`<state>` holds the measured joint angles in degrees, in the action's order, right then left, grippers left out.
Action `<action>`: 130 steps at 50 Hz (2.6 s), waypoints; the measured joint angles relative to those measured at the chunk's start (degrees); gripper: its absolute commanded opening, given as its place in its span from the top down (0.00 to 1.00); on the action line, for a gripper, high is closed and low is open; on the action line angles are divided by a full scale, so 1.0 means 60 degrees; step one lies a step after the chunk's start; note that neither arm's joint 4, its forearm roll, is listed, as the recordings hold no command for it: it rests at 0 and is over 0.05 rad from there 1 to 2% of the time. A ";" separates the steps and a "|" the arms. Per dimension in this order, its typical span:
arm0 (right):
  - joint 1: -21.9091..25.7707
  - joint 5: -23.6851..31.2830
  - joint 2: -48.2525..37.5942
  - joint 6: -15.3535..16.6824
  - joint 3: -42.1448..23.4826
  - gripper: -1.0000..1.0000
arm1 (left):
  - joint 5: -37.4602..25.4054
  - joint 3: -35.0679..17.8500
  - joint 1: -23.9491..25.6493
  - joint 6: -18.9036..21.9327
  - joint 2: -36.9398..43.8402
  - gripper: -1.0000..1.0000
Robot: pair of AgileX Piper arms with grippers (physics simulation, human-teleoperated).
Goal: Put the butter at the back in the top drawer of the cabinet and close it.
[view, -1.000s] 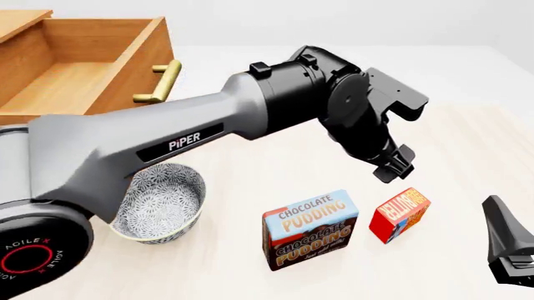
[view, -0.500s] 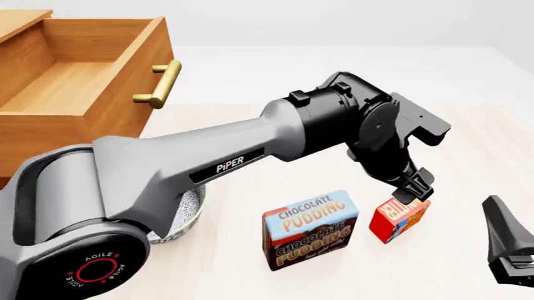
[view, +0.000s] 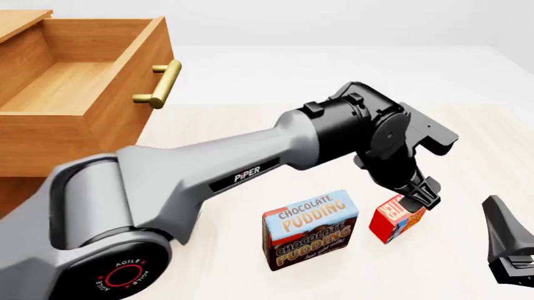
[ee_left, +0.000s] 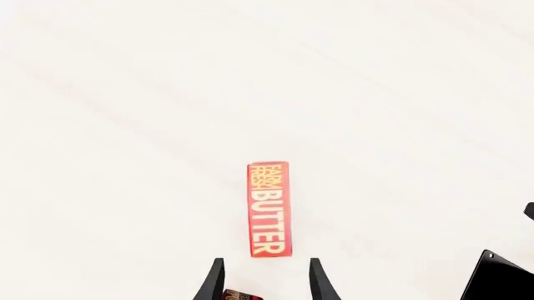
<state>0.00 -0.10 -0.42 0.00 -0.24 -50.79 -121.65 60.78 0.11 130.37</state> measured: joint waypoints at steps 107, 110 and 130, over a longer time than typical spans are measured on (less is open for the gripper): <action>0.0000 0.0000 0.0000 0.0000 0.0000 0.00 | -0.0363 -0.1136 0.0001 -0.0429 0.1155 0.00; 0.0000 0.0000 0.0000 0.0000 0.0000 0.00 | -0.0378 -0.1181 -0.0003 -0.0422 0.1203 0.00; 0.0000 0.0000 0.0000 0.0000 0.0000 0.00 | -0.0538 -0.1597 0.0022 -0.0466 0.1556 0.00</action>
<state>0.00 -0.10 -0.42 0.00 -0.24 -54.02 -131.23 60.91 -2.69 139.71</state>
